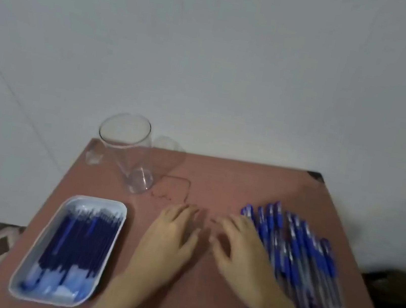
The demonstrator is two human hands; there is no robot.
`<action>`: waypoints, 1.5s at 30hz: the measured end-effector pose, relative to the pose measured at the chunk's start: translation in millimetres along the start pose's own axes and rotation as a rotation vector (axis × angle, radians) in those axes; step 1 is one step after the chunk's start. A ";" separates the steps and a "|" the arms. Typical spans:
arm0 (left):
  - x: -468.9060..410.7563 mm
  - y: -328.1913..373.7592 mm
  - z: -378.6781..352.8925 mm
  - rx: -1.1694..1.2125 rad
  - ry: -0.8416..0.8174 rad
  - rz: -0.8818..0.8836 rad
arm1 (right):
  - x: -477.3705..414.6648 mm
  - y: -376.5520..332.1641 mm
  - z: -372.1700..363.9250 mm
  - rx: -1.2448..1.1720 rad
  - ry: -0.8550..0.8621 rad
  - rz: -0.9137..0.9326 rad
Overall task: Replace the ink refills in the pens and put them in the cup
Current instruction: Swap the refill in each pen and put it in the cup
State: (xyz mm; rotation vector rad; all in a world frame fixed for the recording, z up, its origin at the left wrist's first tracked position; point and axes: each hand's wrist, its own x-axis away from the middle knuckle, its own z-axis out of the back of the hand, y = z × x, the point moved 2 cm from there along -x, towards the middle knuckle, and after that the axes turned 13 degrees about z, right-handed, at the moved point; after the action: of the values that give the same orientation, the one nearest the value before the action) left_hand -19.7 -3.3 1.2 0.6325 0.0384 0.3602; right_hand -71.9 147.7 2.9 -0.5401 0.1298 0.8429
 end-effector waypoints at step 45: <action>-19.2 -25.0 -15.8 -0.088 0.313 -0.103 | -35.8 46.2 15.1 0.465 0.030 -0.330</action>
State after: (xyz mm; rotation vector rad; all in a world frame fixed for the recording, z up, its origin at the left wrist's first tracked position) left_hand -32.0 -19.5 -27.6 0.4810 0.3511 0.3567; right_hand -131.4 156.1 8.7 -0.1285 0.2489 0.4589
